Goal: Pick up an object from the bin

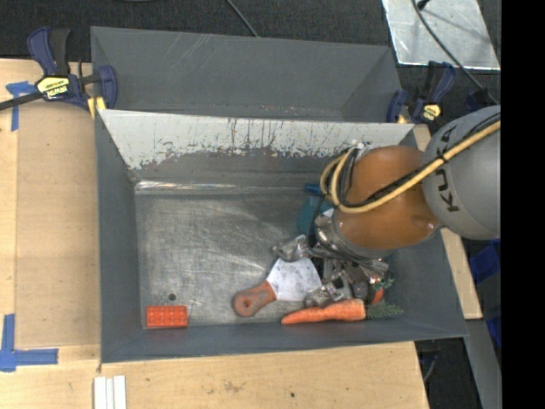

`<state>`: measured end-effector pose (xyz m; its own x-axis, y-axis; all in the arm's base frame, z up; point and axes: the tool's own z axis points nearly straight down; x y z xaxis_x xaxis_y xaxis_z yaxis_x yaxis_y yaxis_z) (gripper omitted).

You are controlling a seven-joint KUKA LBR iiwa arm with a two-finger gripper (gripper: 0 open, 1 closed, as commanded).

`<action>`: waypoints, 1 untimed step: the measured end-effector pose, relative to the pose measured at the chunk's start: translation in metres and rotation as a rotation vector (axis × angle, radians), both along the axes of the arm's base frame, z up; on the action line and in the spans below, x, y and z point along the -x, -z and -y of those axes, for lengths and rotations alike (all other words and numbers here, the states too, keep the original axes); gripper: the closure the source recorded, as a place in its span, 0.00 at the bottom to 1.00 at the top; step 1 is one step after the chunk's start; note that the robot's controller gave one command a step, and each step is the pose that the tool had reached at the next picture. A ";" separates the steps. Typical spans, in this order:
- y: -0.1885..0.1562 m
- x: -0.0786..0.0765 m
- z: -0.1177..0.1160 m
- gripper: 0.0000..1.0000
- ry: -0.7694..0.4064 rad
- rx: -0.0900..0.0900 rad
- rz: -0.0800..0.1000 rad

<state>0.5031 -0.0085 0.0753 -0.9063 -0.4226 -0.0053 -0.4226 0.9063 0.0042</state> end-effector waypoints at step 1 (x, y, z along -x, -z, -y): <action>-0.005 0.001 0.001 1.00 0.000 0.002 -0.002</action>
Offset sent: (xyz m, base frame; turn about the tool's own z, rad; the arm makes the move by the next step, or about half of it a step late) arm 0.0001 -0.0001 0.0839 0.0000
